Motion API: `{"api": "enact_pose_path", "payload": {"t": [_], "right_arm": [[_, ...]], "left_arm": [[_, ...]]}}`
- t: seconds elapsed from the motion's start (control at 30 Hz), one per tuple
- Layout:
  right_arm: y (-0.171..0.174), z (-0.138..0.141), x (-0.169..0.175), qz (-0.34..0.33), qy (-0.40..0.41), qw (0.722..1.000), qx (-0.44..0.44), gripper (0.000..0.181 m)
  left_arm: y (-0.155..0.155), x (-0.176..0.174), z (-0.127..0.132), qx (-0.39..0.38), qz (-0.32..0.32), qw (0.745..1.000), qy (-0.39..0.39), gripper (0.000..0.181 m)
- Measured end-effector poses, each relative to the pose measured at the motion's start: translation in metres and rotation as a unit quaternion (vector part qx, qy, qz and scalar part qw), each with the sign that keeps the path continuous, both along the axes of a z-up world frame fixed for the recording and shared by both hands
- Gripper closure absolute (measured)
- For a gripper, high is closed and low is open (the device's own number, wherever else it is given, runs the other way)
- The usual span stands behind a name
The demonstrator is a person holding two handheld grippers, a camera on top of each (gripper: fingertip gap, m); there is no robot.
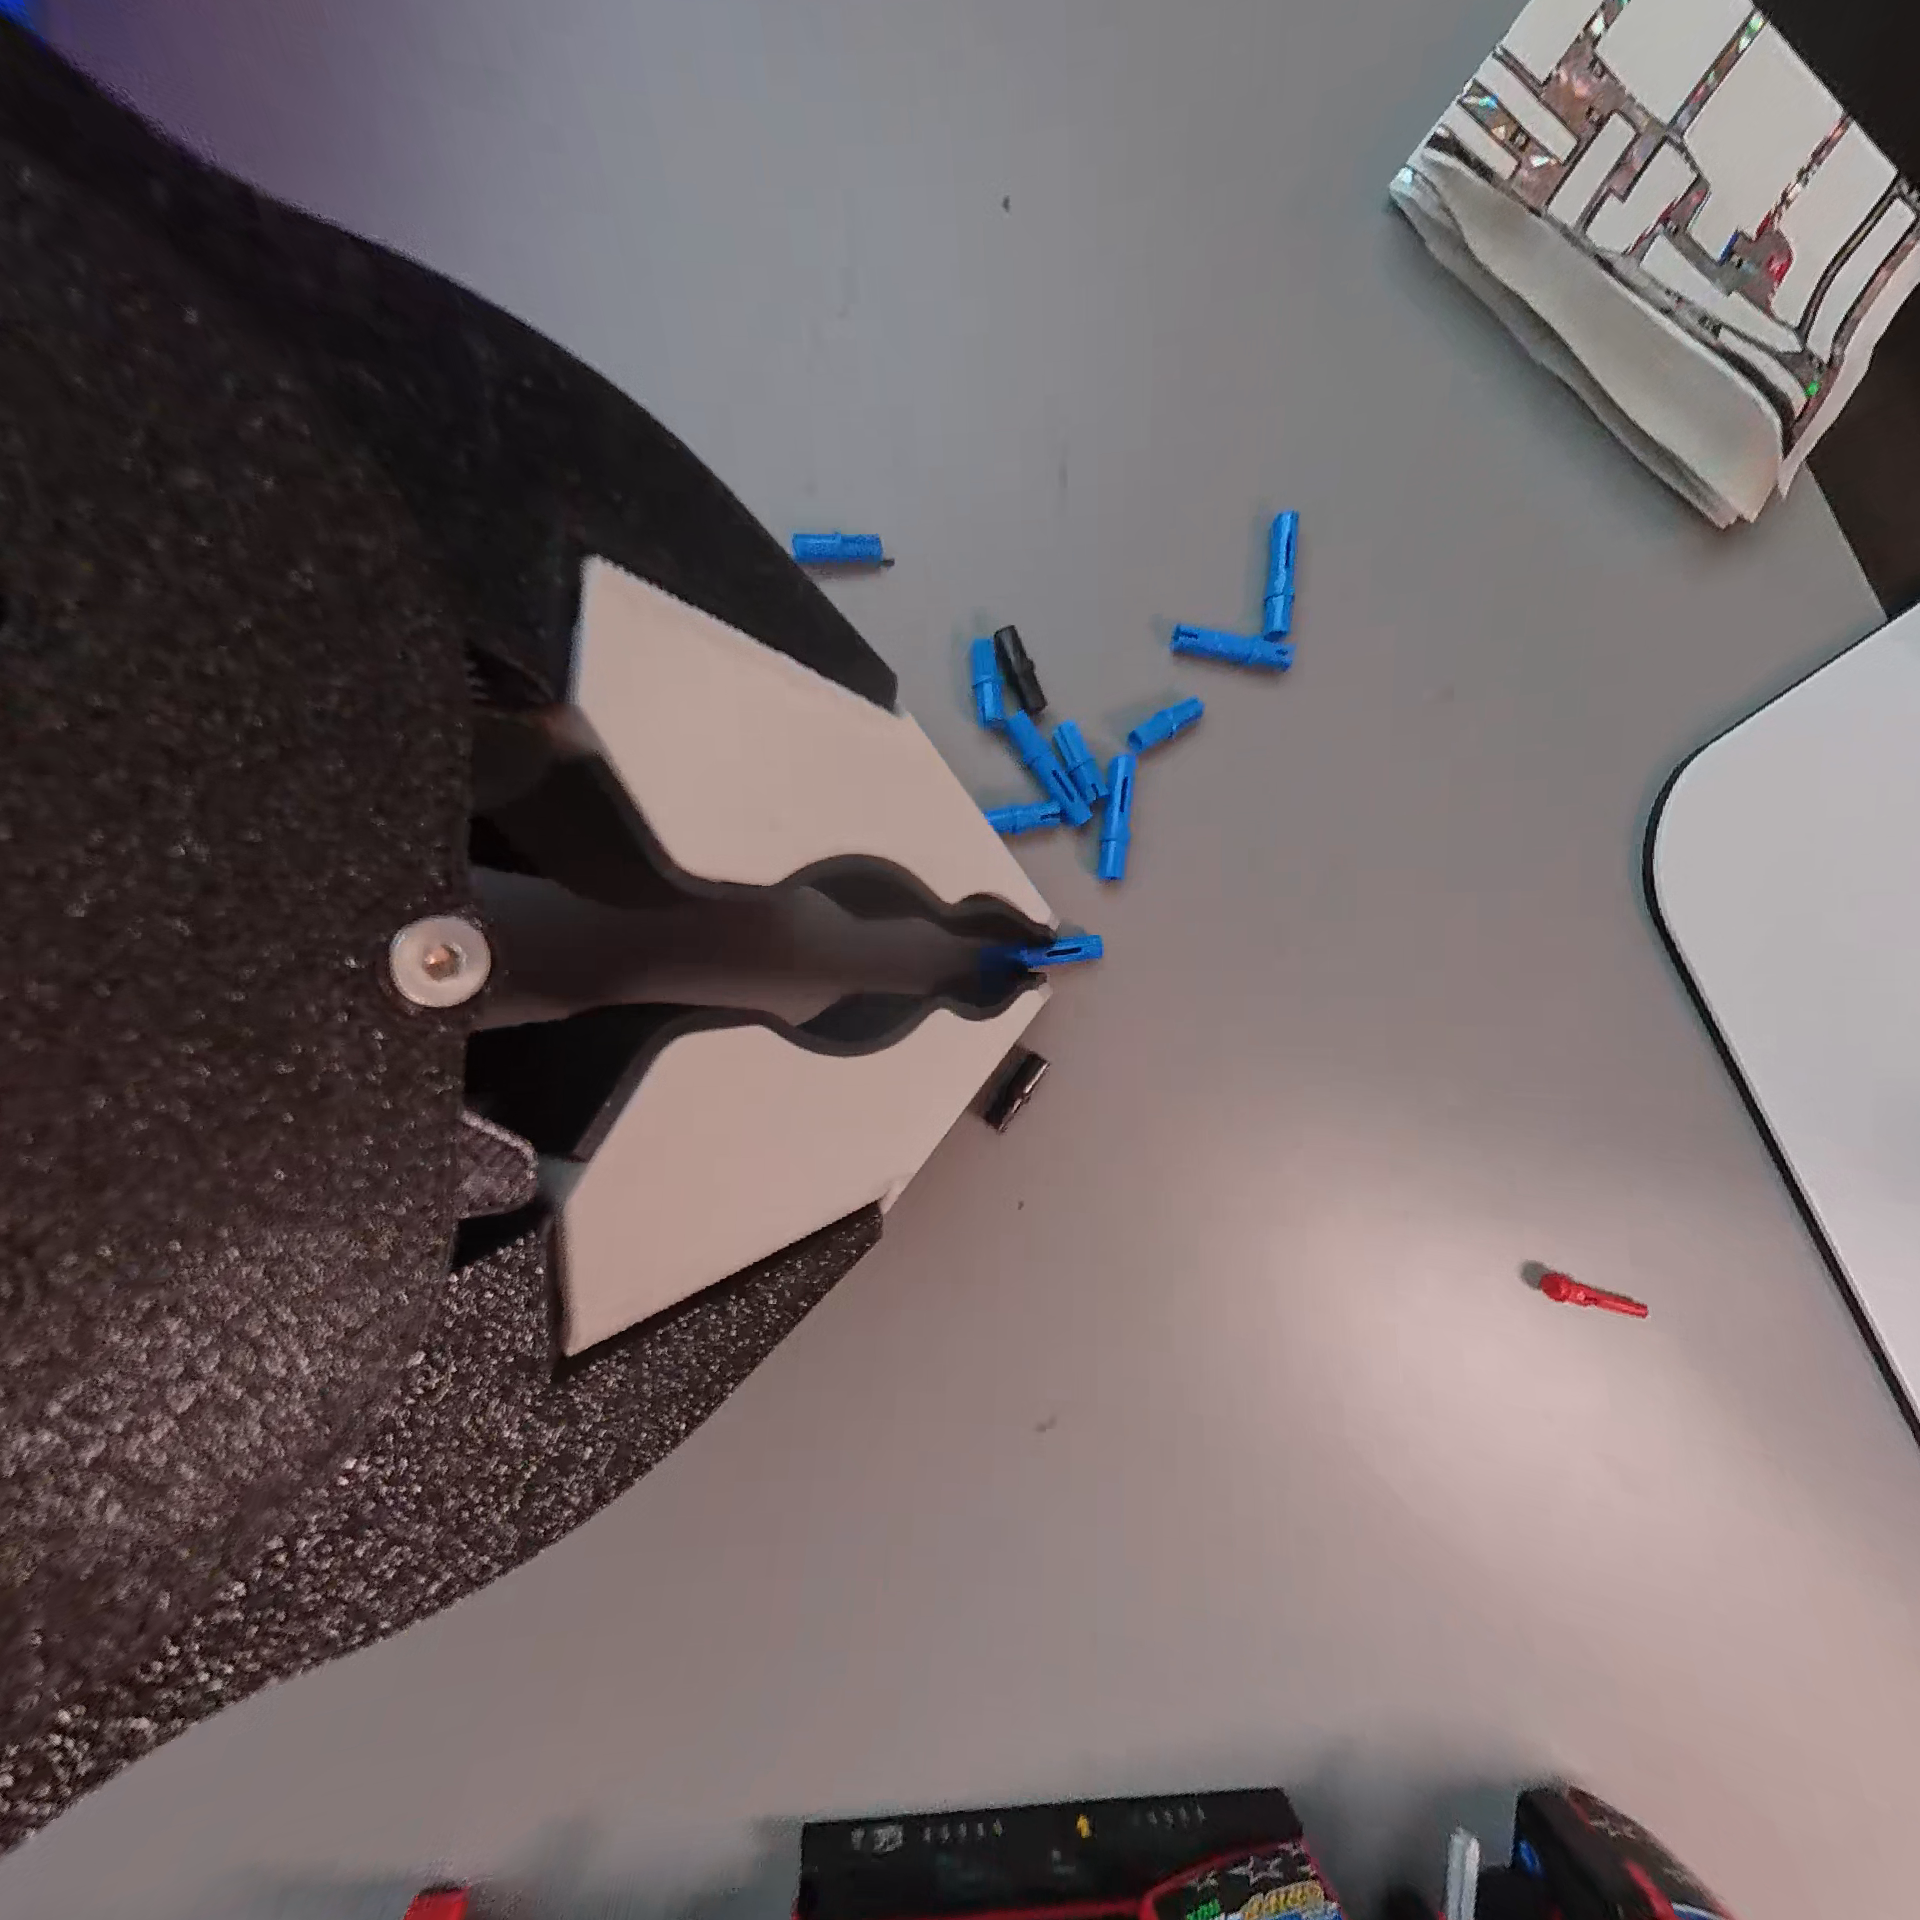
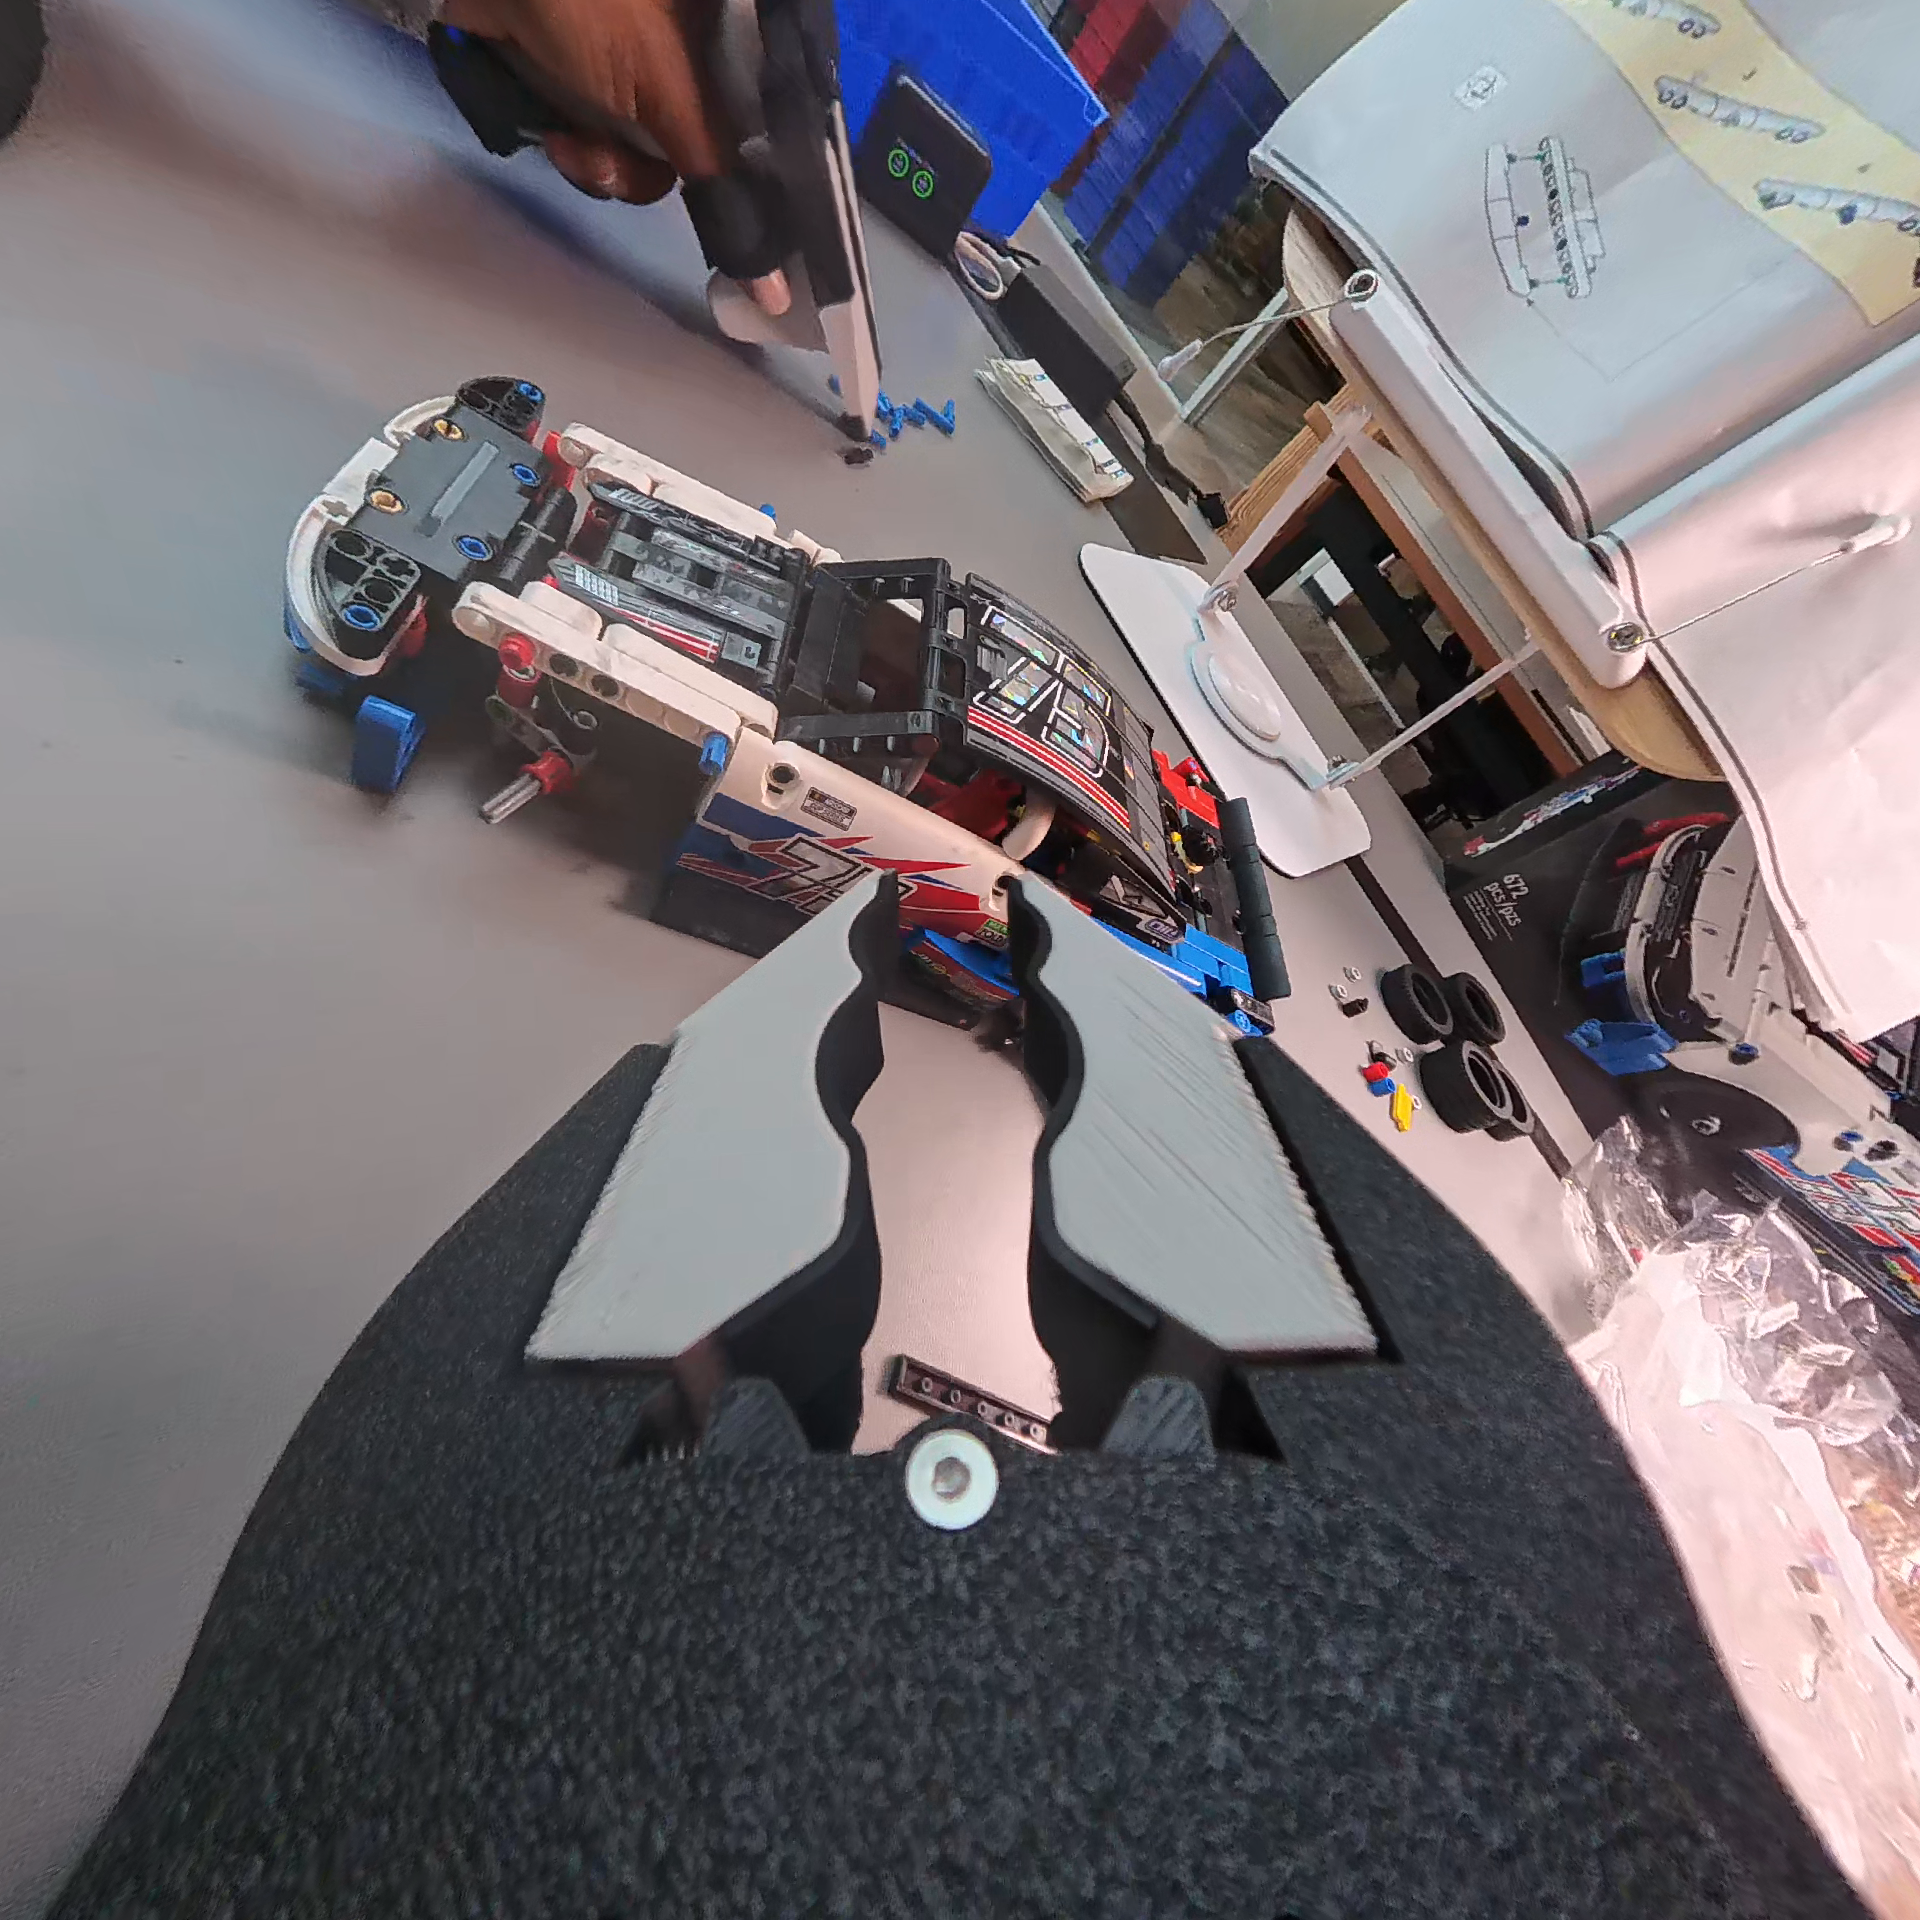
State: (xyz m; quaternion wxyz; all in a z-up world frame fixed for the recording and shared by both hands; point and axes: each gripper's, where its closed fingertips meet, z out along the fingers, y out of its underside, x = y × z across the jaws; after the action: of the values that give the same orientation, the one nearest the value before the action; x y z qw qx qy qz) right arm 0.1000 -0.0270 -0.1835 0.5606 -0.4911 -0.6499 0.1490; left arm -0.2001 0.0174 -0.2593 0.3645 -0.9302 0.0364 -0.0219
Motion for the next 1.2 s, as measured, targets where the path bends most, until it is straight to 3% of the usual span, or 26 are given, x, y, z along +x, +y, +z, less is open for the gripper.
{"api": "enact_pose_path", "payload": {"t": [0.13,0.33,0.4,0.53,0.63,0.9,1.0,1.2], "right_arm": [[-0.001,0.001,-0.001,0.000,0.003,1.000,0.002,0.162],[0.002,0.001,0.006,-0.009,0.015,1.000,-0.014,0.164],[0.004,0.001,0.005,-0.013,0.020,1.000,-0.010,0.164],[0.004,0.006,-0.002,-0.005,0.033,0.999,-0.013,0.165],[0.002,0.008,-0.003,0.004,0.039,0.999,-0.015,0.165],[0.005,0.014,0.003,-0.002,0.064,0.998,-0.021,0.166],[0.006,0.016,0.003,-0.005,0.069,0.997,-0.023,0.167],[0.006,0.017,0.004,-0.006,0.073,0.997,-0.022,0.167]], "left_arm": [[0.013,-0.022,0.005,0.017,0.037,0.999,0.022,0.167],[-0.007,-0.046,0.052,0.065,0.114,0.991,-0.018,0.139],[-0.015,-0.049,0.052,0.064,0.141,0.987,-0.040,0.142],[-0.023,-0.057,0.024,0.045,0.203,0.975,-0.074,0.159],[-0.023,-0.068,0.010,0.022,0.225,0.973,-0.056,0.166],[-0.018,-0.070,0.000,0.011,0.224,0.974,-0.045,0.177],[-0.010,-0.063,0.003,0.030,0.209,0.975,-0.070,0.178],[-0.002,-0.077,0.047,0.130,0.242,0.954,-0.119,0.161]]}}
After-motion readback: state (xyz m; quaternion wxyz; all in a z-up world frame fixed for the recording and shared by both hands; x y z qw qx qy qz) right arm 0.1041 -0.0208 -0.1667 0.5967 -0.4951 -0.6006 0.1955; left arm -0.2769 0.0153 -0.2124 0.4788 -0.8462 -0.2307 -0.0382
